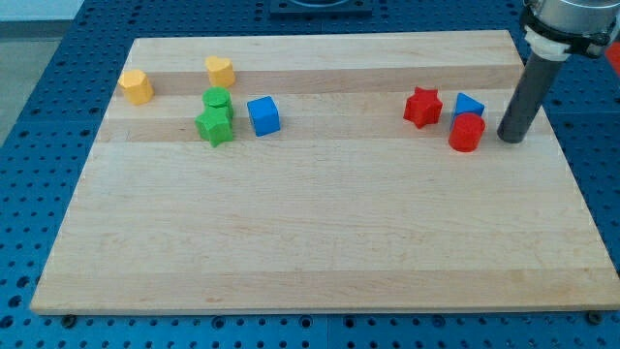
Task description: Separate the red circle from blue triangle
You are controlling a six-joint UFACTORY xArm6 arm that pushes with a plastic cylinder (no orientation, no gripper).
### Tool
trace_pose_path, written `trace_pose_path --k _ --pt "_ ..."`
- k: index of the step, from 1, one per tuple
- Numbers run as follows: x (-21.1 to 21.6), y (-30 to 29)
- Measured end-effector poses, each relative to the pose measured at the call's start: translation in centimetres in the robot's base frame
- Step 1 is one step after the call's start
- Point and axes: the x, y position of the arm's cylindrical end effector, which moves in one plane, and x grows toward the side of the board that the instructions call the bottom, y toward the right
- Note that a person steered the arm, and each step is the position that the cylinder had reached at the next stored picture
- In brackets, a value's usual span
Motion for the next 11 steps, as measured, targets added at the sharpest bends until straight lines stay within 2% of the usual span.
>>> trace_pose_path --k 2,7,8,9,10,11 --pt "-2.2 -1.3" --pt "-3.3 -8.2" --pt "-4.4 -8.5" --pt "-2.8 -8.1" --pt "3.0 -4.1" --pt "-1.6 -2.8"
